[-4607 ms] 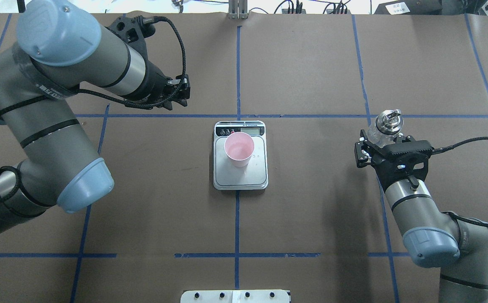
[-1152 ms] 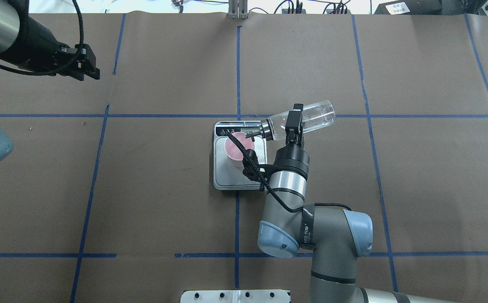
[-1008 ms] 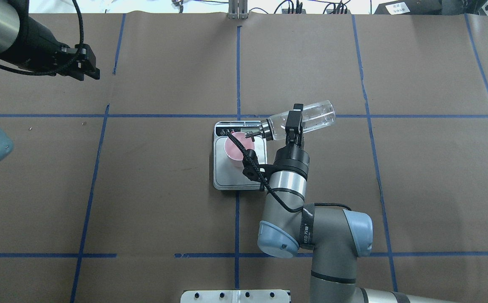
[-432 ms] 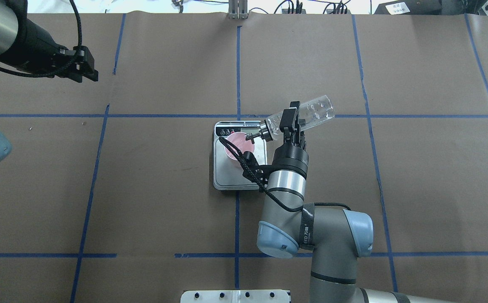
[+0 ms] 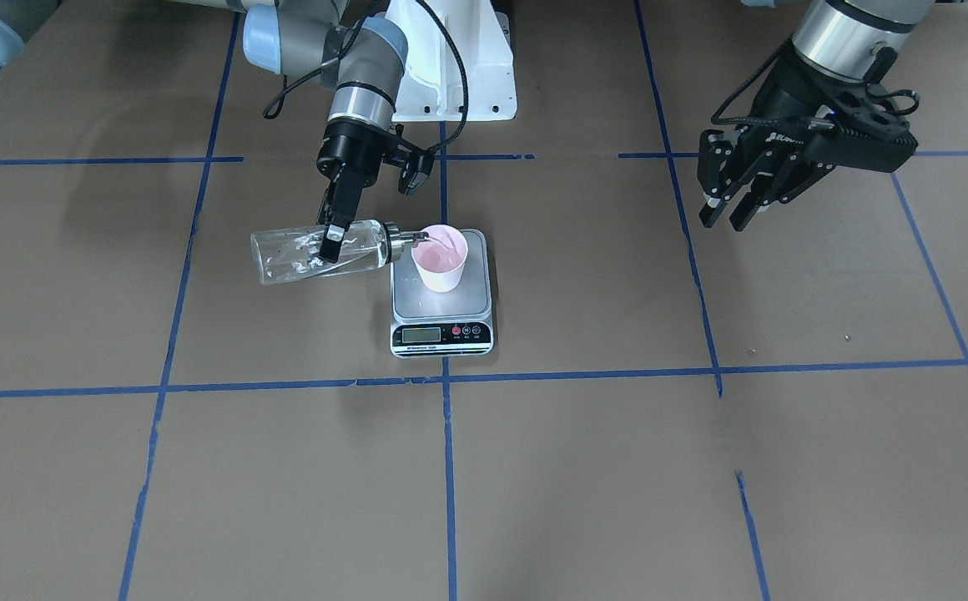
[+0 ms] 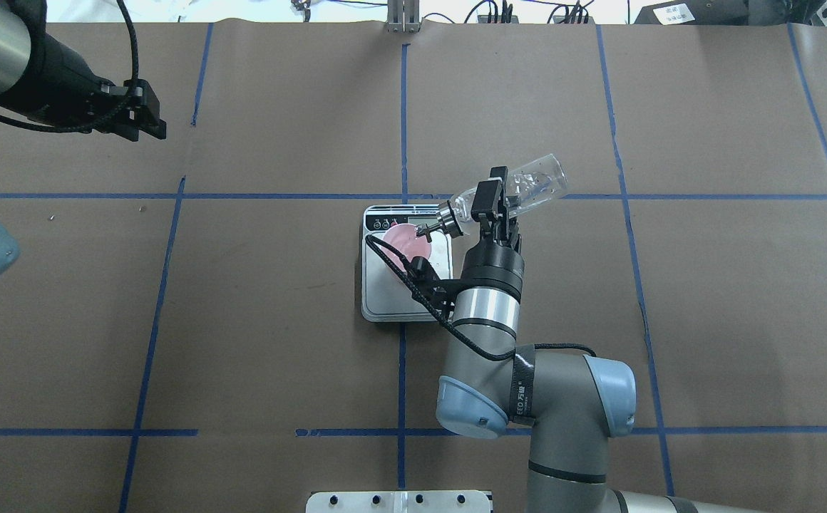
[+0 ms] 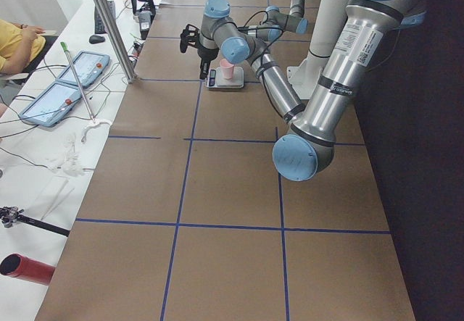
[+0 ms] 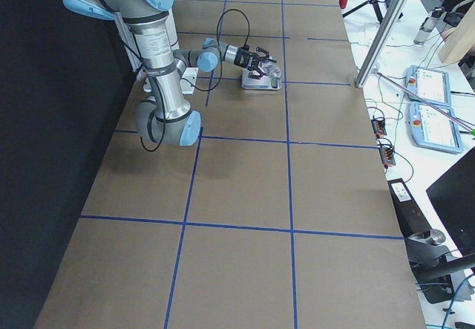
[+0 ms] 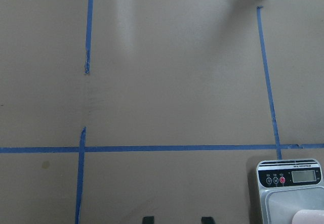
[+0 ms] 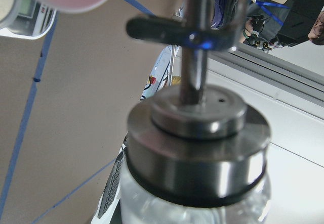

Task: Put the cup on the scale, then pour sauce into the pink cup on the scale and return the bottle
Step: 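Hold the bottle tilted over the cup to pour with the right gripper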

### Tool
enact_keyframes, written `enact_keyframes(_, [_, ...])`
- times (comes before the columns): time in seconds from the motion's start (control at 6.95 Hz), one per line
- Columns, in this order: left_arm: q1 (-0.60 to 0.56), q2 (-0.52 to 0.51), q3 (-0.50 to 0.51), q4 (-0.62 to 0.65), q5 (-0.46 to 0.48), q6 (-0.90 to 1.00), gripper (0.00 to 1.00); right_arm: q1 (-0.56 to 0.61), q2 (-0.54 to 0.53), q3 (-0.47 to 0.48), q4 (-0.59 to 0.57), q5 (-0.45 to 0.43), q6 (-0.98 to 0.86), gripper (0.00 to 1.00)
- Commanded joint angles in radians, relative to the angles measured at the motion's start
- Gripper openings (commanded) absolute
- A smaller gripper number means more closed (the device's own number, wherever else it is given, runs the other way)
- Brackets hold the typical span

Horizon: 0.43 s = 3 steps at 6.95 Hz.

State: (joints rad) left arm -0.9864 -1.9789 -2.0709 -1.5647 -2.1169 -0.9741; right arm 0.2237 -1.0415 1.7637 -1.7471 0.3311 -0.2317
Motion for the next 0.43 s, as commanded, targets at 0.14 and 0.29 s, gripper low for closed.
enact_keyframes(0.14, [0.0,0.0,0.0,0.0,0.0,0.0,0.42,0.008,-0.018,0.072,0.0,0.006,0.002,0.0])
enact_keyframes(0.29, [0.0,0.0,0.0,0.0,0.0,0.0,0.42,0.008,-0.028,0.074,0.0,0.006,0.015,0.0])
